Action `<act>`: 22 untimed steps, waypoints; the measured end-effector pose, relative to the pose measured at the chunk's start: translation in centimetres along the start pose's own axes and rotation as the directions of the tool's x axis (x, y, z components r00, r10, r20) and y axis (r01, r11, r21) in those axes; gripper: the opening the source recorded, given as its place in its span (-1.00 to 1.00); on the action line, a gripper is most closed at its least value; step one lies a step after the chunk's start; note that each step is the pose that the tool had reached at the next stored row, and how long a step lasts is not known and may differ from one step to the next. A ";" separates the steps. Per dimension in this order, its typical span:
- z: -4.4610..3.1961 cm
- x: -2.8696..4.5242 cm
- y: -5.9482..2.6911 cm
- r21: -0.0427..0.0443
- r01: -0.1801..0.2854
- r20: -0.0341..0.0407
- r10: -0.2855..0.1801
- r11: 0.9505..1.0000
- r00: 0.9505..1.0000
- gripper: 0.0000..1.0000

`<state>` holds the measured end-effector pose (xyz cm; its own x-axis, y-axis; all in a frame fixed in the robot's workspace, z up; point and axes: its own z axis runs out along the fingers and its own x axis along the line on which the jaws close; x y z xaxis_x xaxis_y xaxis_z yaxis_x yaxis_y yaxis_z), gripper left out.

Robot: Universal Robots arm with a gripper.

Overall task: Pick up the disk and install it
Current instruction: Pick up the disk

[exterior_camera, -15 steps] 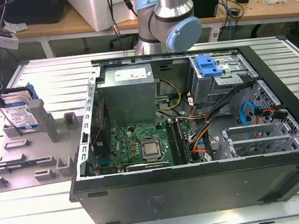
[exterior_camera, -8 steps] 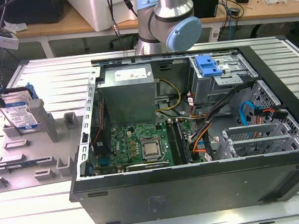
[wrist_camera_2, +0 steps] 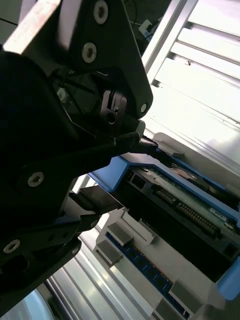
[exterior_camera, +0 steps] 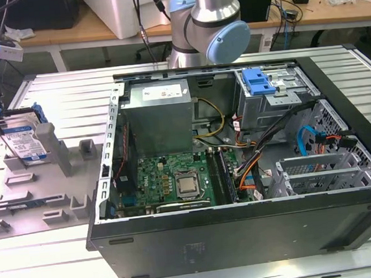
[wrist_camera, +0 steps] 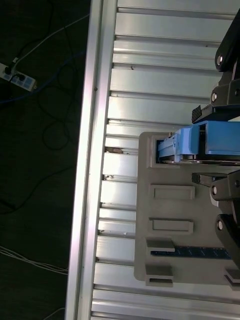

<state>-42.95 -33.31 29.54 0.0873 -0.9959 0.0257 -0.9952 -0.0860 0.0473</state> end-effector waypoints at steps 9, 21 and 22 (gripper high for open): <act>0.00 0.00 0.00 0.000 0.000 -0.002 0.000 1.000 1.000 -0.26; -0.02 0.00 0.00 0.000 0.000 -0.005 0.000 1.000 1.000 -0.26; -0.04 0.00 0.00 0.000 0.000 -0.005 0.000 1.000 1.000 -0.26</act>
<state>-42.94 -33.31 29.58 0.0873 -0.9957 0.0307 -0.9952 -0.0857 0.0475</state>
